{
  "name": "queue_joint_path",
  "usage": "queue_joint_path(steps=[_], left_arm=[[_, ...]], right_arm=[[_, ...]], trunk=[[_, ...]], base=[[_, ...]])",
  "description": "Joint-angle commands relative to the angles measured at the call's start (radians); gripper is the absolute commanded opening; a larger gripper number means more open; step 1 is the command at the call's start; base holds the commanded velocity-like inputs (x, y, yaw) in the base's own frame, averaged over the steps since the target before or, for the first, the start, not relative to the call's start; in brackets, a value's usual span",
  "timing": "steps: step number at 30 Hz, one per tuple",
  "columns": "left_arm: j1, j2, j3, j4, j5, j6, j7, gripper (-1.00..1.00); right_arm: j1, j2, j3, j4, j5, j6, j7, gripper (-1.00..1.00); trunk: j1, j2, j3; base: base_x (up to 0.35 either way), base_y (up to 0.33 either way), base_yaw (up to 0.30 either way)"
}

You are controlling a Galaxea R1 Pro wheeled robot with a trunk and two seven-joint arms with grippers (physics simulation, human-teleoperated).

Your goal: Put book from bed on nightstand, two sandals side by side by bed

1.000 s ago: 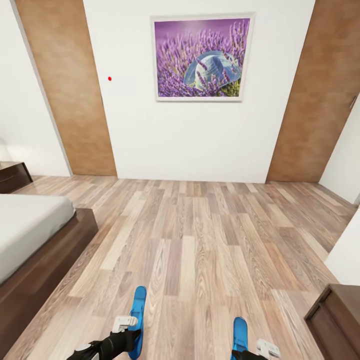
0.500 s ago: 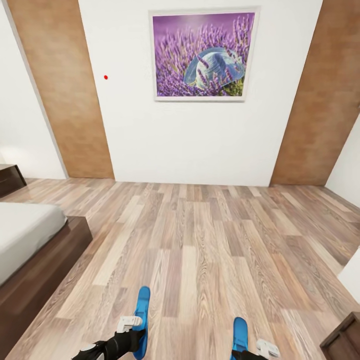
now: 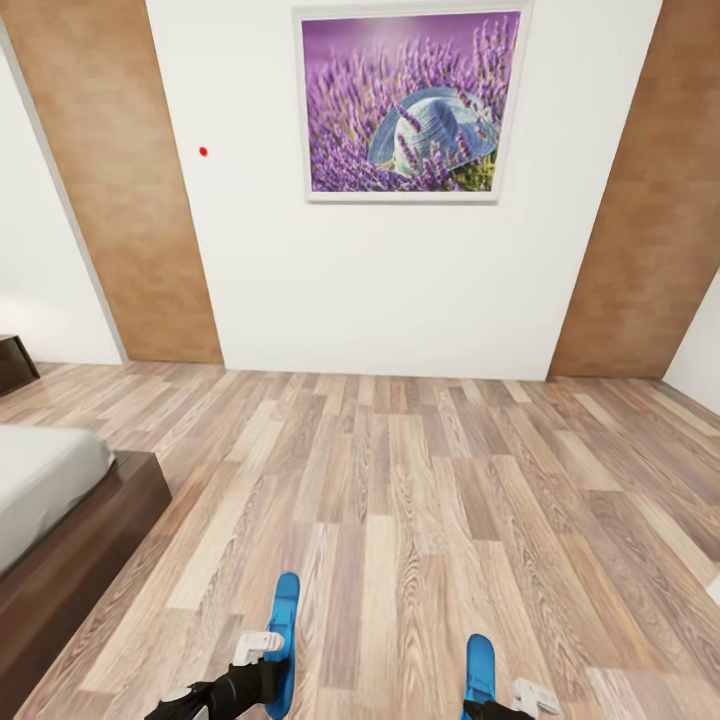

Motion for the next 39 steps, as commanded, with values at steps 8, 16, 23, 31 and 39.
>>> queue_joint_path(steps=[8,16,23,31,39], left_arm=[[-0.001,0.001,-0.008,0.001,0.007,-0.005,-0.002,-1.00],[-0.001,0.000,-0.009,0.001,0.006,-0.005,-0.002,-1.00],[-0.001,0.000,-0.009,0.001,0.006,-0.005,-0.002,-1.00],[-0.001,0.000,-0.009,0.001,0.006,-0.005,-0.002,-1.00],[-0.001,0.000,-0.009,0.001,0.006,-0.005,-0.001,-1.00]], right_arm=[[0.000,0.000,0.008,-0.001,-0.011,0.005,0.002,-1.00],[0.000,-0.001,0.006,-0.001,-0.011,0.006,0.002,-1.00],[0.000,0.000,0.007,-0.001,-0.011,0.005,0.002,-1.00],[0.000,0.000,0.008,-0.001,-0.011,0.004,0.002,-1.00],[0.000,-0.001,0.008,-0.001,-0.011,0.005,0.002,-1.00]], trunk=[[0.000,0.000,-0.001],[0.000,0.000,-0.001],[0.000,0.000,-0.001],[0.000,0.000,-0.001],[0.000,0.000,-0.001]], base=[[0.315,0.000,0.015],[0.308,0.000,0.058],[0.305,0.000,0.003],[0.312,0.000,0.000],[0.313,0.000,0.108]])
